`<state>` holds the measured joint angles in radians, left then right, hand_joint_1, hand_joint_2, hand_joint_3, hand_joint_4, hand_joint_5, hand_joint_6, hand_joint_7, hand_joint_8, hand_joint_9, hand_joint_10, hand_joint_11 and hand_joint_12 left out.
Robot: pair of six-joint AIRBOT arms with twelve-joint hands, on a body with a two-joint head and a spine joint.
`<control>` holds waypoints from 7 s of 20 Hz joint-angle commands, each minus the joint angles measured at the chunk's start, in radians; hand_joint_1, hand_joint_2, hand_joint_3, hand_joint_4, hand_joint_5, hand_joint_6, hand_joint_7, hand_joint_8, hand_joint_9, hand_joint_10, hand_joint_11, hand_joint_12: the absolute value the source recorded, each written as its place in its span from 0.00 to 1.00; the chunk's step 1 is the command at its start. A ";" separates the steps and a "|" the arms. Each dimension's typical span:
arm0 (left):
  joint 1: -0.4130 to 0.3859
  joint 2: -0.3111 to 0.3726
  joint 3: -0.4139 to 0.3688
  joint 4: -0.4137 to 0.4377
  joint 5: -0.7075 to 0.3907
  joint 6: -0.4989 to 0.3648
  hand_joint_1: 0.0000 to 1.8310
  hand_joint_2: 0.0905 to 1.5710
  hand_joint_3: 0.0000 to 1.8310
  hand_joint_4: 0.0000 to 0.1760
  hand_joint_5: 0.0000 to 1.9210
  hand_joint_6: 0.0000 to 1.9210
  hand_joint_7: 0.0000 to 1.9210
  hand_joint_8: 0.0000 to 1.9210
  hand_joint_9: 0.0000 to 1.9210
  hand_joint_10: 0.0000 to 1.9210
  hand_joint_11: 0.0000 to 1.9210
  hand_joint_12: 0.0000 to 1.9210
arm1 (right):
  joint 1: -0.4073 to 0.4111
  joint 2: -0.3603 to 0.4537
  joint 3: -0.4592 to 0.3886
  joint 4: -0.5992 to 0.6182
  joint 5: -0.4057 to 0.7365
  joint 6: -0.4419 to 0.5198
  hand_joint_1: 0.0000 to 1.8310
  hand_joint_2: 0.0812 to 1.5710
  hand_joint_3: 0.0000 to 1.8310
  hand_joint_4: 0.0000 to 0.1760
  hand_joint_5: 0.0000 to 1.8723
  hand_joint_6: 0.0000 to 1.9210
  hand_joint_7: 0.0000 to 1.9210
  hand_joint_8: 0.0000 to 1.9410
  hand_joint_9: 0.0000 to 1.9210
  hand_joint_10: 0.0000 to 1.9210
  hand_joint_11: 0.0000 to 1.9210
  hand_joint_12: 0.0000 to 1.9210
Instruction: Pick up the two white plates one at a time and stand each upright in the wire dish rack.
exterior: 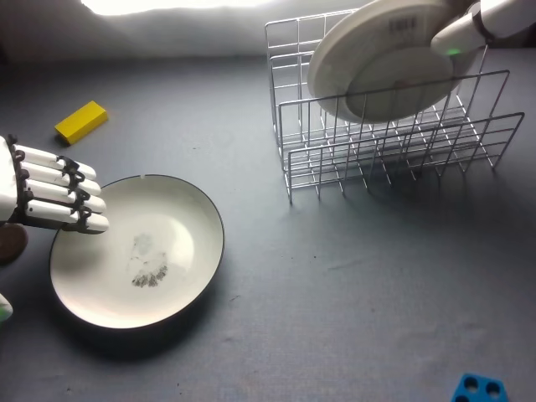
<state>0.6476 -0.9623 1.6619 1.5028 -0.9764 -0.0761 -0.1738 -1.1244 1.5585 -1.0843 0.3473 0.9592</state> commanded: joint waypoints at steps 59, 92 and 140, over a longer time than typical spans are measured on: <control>0.012 0.000 0.014 -0.057 -0.023 -0.001 0.00 0.63 0.00 0.00 0.02 0.00 0.03 0.00 0.02 0.00 0.00 0.00 | 0.042 -0.019 -0.005 0.209 0.118 -0.424 0.67 0.67 0.00 0.00 0.34 0.00 0.37 0.00 0.38 0.00 0.11 0.66; 0.212 -0.041 -0.002 -0.058 -0.030 -0.054 0.00 0.64 0.00 0.00 0.03 0.01 0.03 0.01 0.02 0.01 0.00 0.00 | -0.118 -0.171 -0.443 0.707 0.083 -1.807 0.53 0.57 0.00 0.00 0.00 0.00 0.00 0.00 0.00 0.00 0.00 0.10; 0.249 -0.062 0.011 -0.112 -0.049 -0.171 0.00 0.64 0.00 0.00 0.03 0.00 0.04 0.00 0.03 0.00 0.00 0.00 | -0.147 -0.499 -0.203 0.775 0.019 -1.896 0.75 0.68 0.00 0.00 0.53 0.52 0.53 0.40 0.51 0.57 0.43 0.66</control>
<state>0.8818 -1.0000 1.6840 1.3418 -0.9894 -0.2409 -0.3202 -1.6245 1.3499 -0.3172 0.3058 -0.9401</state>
